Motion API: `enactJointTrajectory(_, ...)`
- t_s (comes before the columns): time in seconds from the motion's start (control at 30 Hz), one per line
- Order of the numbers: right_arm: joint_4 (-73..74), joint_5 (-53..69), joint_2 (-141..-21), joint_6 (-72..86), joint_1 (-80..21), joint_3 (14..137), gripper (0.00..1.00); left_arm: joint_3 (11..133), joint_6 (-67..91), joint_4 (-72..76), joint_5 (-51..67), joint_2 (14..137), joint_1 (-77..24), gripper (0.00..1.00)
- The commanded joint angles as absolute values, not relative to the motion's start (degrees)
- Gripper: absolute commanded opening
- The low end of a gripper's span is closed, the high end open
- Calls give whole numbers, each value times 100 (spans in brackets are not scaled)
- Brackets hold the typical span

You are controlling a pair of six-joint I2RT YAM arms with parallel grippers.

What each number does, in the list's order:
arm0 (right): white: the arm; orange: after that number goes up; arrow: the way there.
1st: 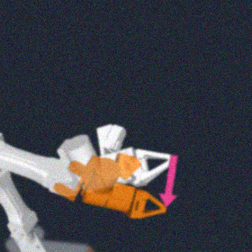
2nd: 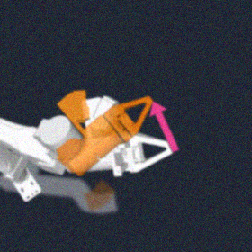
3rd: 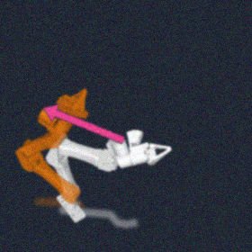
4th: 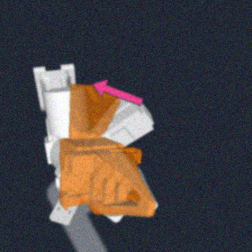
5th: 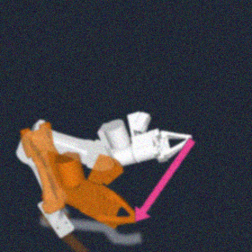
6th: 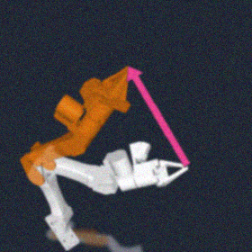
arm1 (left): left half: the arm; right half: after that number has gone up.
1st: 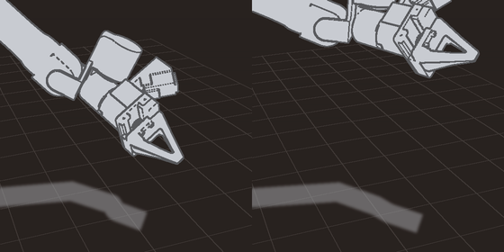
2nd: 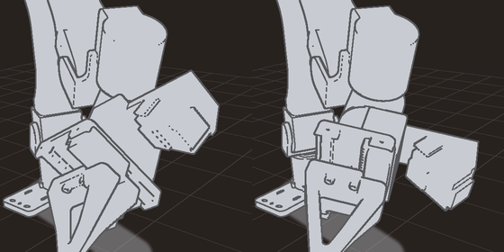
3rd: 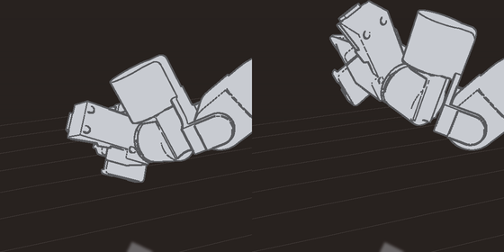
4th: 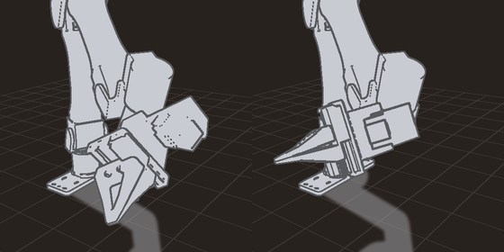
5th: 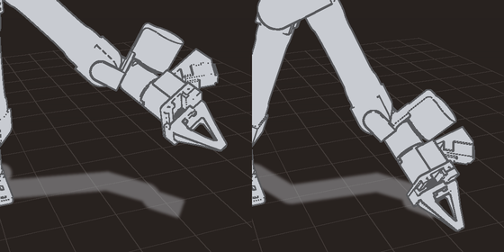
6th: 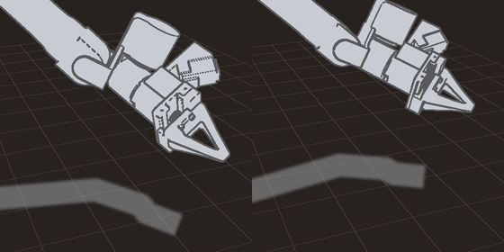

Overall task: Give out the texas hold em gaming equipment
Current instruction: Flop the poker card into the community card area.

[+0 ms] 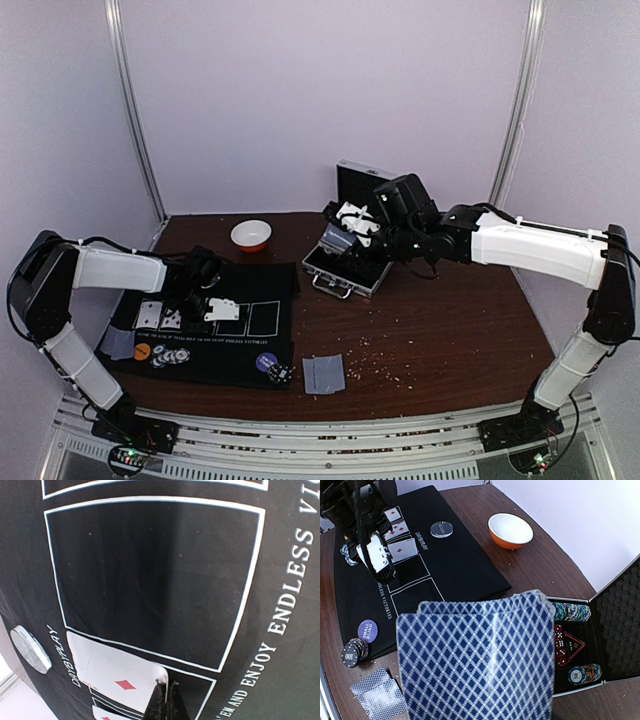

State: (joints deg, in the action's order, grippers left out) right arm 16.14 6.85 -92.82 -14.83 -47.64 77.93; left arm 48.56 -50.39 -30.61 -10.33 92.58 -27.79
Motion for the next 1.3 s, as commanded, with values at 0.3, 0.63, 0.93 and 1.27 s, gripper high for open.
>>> enactJointTrajectory(0.3, 1564, 634, -8993, -1490, -4748, 7691, 43, 4872, -4820, -3386, -869, 9163, -2690, 0)
enactJointTrajectory(0.63, 1581, 599, -8957, -1494, -4751, 7682, 43, 4924, -4652, -3419, -937, 9239, -2682, 0)
enactJointTrajectory(0.93, 1591, 572, -8939, -1497, -4746, 7673, 43, 5000, -4506, -3480, -915, 9213, -2611, 0)
enactJointTrajectory(1.27, 1573, 562, -8931, -1485, -4751, 7664, 43, 4831, -4806, -3357, -615, 8952, -2615, 0)
